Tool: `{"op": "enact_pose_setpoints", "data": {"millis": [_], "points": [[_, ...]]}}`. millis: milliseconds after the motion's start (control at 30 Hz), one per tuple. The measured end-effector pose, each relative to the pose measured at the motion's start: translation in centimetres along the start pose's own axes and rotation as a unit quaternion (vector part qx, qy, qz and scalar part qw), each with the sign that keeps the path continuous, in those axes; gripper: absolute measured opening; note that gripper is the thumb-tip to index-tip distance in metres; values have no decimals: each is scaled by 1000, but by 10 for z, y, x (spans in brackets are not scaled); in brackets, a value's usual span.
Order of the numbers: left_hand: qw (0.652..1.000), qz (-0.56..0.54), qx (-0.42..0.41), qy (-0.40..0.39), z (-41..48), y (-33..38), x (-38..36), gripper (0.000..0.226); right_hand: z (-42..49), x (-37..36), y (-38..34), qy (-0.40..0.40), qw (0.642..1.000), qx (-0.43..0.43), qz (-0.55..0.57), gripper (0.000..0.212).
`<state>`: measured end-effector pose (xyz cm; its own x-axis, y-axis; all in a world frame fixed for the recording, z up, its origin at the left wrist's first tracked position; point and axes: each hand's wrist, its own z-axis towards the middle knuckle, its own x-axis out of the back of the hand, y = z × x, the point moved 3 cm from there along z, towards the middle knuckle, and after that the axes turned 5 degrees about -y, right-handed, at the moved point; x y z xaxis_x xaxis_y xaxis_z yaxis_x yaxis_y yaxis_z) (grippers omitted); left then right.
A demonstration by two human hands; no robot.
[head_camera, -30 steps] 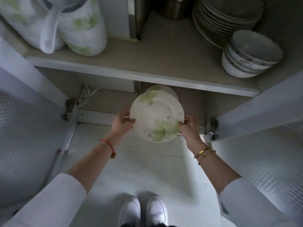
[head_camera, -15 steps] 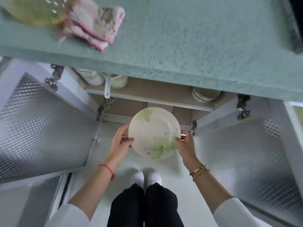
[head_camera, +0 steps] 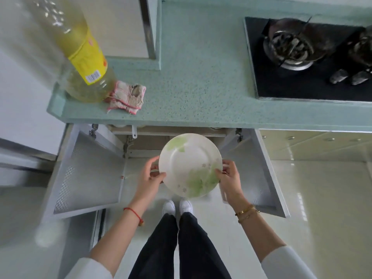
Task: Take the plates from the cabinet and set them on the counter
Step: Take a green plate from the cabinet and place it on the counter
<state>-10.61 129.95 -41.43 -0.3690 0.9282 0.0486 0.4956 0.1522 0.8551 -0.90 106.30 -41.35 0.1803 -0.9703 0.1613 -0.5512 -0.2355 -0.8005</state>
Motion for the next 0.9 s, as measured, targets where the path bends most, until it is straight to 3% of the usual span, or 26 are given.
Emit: {"op": "enact_pose_setpoints", "data": {"millis": [200,300,533,900], "points": [[997,30,-60,-48,-22,80,-26,54,-54,44,-60,52,996,56,53,25],[990,44,-90,-100,-27,115,-52,53,-76,75,-73,89,989,76,91,18],[962,78,-123,-232,-47,163,-145,48,-132,161,-69,186,961,82,189,28],[880,145,-107,-439,-133,173,-393,46,-239,369,-13,377,872,80,302,26]]}}
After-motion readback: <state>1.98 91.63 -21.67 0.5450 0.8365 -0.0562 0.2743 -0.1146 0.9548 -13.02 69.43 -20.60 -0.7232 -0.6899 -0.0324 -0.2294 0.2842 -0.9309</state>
